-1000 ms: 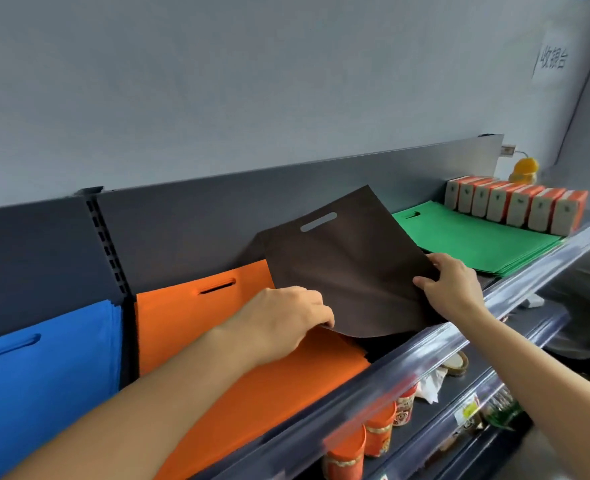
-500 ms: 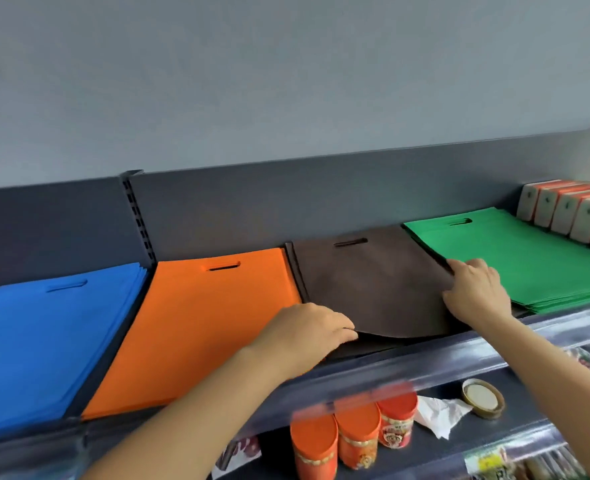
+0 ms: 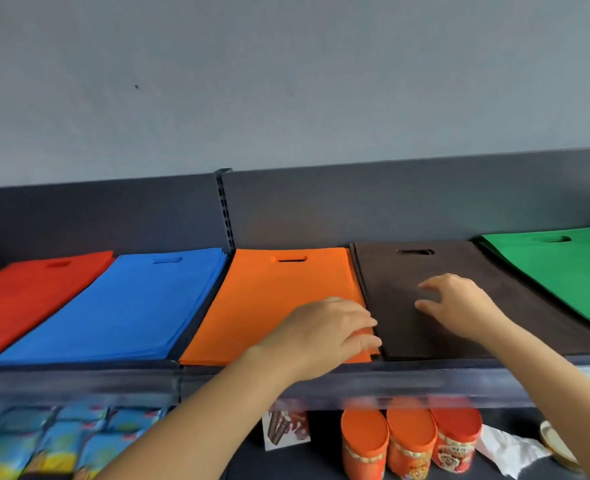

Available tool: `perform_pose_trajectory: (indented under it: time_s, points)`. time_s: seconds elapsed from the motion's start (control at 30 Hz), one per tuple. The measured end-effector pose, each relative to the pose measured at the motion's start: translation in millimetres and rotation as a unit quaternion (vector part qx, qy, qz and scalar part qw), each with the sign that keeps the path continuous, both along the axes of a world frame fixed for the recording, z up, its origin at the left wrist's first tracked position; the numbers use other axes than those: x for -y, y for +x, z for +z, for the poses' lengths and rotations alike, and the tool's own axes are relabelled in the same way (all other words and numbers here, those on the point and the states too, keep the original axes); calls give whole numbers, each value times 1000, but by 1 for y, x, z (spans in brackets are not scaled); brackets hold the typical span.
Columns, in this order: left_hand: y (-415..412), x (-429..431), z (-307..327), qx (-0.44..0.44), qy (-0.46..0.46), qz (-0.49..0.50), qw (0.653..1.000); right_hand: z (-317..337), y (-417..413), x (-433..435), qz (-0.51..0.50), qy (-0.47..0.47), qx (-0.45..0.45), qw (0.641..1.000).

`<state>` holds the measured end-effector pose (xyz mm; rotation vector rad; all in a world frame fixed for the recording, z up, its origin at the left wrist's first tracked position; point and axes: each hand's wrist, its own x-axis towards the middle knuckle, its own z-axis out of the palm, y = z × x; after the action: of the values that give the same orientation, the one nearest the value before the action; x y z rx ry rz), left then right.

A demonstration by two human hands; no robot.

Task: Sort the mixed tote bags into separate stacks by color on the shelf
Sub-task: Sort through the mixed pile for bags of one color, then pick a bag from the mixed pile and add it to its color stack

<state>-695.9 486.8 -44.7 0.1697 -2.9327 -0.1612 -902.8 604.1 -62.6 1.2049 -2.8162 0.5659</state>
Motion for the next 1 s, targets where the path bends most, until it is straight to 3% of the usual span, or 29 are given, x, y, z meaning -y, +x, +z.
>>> perform_pose_trajectory:
  time_s: [0.27, 0.47, 0.67, 1.0]
  points:
    - [187, 86, 11, -48, -78, 199, 976, 7, 131, 110, 138, -115, 7, 984]
    - [372, 143, 2, -80, -112, 331, 933, 12, 283, 202, 247, -109, 20, 963]
    - [540, 197, 14, -36, -109, 443, 889, 18, 446, 293, 333, -108, 30, 936]
    - [683, 276, 3, -39, -113, 528, 841, 27, 605, 403, 434, -80, -9, 897]
